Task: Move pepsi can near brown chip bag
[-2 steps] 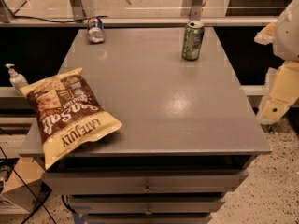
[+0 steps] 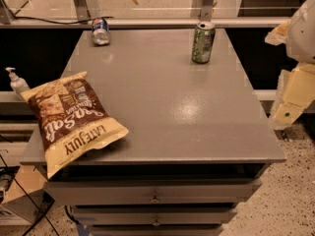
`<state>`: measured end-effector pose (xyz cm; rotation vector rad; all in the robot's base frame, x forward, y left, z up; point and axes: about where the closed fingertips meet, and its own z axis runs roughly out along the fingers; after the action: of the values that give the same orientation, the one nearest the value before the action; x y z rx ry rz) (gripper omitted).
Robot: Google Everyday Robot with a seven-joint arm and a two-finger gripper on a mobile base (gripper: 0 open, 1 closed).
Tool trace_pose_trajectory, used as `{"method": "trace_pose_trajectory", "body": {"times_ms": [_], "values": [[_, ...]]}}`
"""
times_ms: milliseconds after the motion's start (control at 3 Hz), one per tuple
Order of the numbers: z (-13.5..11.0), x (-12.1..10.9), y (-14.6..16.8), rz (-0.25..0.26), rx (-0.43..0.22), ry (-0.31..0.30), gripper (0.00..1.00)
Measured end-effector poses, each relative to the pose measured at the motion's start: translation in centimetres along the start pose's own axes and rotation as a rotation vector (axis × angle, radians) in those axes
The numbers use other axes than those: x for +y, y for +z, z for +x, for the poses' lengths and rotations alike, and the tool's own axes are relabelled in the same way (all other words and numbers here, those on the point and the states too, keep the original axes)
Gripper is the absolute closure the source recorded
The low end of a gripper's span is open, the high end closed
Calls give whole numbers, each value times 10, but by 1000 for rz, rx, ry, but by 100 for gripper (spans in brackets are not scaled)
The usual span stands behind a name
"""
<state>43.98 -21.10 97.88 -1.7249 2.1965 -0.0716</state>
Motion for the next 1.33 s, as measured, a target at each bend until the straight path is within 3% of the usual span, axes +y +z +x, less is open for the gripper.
{"method": "trace_pose_trajectory", "body": {"times_ms": [333, 667, 1000, 1333], "values": [[-29, 0, 13, -26, -95, -56, 0], [-69, -4, 39, -66, -234, -89, 0], [-76, -3, 40, -71, -255, -89, 0], [-73, -4, 48, -72, -258, -42, 0]]}}
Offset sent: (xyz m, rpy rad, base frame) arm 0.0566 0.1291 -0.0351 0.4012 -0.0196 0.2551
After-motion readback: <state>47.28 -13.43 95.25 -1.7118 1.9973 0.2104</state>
